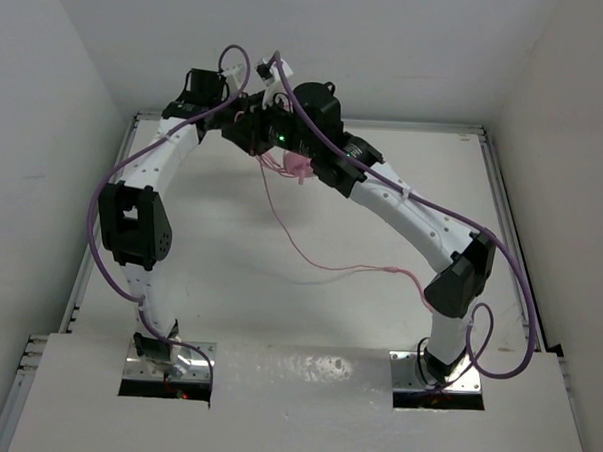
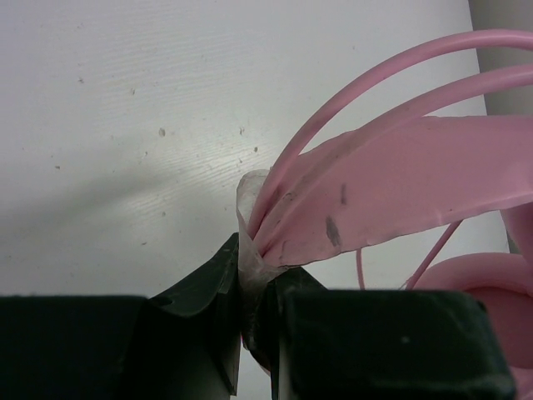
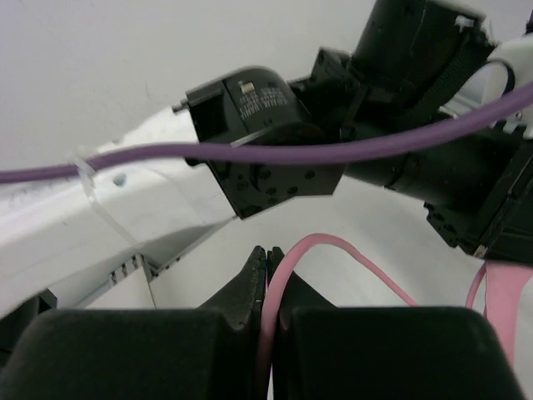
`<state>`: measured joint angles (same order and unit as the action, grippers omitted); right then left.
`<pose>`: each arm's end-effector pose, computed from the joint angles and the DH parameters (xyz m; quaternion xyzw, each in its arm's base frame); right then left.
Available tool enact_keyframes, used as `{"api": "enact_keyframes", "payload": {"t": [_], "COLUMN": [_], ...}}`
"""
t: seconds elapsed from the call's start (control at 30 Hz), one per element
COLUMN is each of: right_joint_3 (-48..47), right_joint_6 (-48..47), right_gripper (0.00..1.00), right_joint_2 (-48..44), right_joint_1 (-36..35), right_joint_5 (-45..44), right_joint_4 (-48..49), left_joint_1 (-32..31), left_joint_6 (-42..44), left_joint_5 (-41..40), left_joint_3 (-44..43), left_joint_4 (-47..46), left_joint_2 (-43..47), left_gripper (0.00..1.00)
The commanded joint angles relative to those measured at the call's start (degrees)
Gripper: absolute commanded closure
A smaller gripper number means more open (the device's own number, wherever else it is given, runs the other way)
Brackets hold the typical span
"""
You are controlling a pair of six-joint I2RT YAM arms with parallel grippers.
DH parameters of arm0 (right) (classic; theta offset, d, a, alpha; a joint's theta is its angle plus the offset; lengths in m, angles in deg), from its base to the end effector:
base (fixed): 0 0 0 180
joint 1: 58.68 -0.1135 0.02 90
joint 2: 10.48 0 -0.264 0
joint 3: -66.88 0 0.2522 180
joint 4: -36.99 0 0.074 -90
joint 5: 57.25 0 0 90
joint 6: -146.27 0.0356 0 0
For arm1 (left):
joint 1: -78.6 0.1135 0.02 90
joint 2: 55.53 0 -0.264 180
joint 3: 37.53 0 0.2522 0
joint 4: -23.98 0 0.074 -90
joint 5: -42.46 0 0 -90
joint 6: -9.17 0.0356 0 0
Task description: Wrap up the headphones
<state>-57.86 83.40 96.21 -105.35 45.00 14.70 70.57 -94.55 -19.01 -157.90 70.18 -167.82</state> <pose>0.2992 0.3282 0.4365 -0.1952 0.7057 0.4688 0.4941 0.4458 -0.0801 0.3282 0.0644 0.8758 -0.2976 0.3745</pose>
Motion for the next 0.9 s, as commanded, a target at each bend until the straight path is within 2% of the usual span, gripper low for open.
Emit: {"api": "enact_keyframes", "payload": {"t": [0.0,0.17,0.23,0.47,0.6,0.73,0.87], "right_joint_3": [-4.8,-4.0,-4.4,-7.5,-8.0,-7.3,-4.9], "right_joint_6": [1.9,4.2,2.7,-6.1,-4.5,-9.5,-14.6], "right_gripper": [1.00,1.00,1.00,1.00,1.00,1.00,1.00], "right_joint_2": [-0.4,0.7,0.2,-4.6,-6.8,-7.3,-7.5], "right_joint_1": [0.0,-0.1,-0.1,2.1,9.5,13.0,15.2], "right_joint_5": [-1.0,0.7,-1.0,-10.0,-10.4,-13.8,-19.9], "right_joint_4": [7.1,11.3,10.6,6.6,2.3,-2.8,-5.1], "left_joint_1": [0.3,0.3,0.2,-0.1,-0.1,-0.1,-0.5], "left_joint_6": [-1.7,-3.2,-1.8,12.4,21.5,27.5,35.7], "left_joint_5": [1.5,5.6,4.5,-6.2,-10.4,-9.6,-4.5], "left_joint_3": [0.3,-0.7,-0.4,6.7,5.8,1.8,-1.8], "left_joint_4": [-4.8,-5.4,-4.9,-3.2,0.1,5.1,12.2], "left_joint_2": [1.6,0.1,0.2,3.9,5.1,4.9,5.1], "left_gripper": [1.00,1.00,1.00,1.00,1.00,1.00,1.00]}}
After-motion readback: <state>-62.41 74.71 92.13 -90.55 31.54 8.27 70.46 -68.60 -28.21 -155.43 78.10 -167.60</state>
